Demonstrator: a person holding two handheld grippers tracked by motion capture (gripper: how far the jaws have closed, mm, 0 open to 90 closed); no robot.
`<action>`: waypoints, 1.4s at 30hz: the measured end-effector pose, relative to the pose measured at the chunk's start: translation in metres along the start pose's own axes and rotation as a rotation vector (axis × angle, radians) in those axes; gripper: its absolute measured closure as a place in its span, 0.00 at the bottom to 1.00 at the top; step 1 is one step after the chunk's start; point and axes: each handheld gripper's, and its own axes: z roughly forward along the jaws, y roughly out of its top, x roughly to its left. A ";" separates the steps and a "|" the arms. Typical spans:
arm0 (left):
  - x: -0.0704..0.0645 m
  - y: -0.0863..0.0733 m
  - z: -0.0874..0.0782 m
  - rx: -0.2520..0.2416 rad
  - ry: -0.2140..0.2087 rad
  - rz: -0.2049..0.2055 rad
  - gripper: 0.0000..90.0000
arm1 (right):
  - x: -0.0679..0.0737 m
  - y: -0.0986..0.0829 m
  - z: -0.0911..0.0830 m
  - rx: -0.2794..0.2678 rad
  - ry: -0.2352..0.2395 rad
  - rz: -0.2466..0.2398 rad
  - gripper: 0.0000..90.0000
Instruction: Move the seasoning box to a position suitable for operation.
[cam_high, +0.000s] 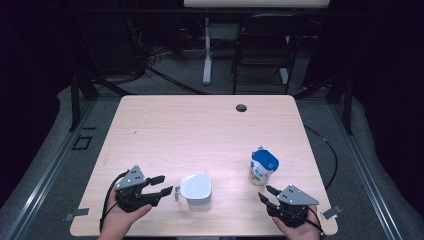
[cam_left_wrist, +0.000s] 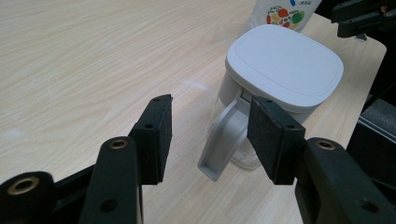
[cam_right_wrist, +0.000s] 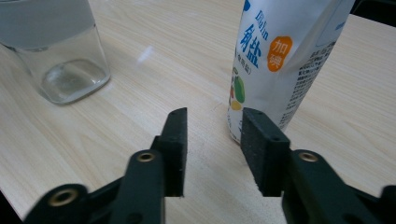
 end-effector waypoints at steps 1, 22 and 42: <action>0.000 0.000 0.000 -0.001 0.001 0.000 0.56 | 0.000 0.000 0.000 0.003 0.000 0.000 0.74; -0.011 0.014 -0.001 -0.056 0.023 -0.008 0.63 | 0.006 0.004 0.001 0.015 0.050 0.013 0.88; -0.031 0.026 0.018 -0.029 -0.010 0.085 1.00 | 0.014 0.009 0.006 0.037 0.064 -0.014 0.85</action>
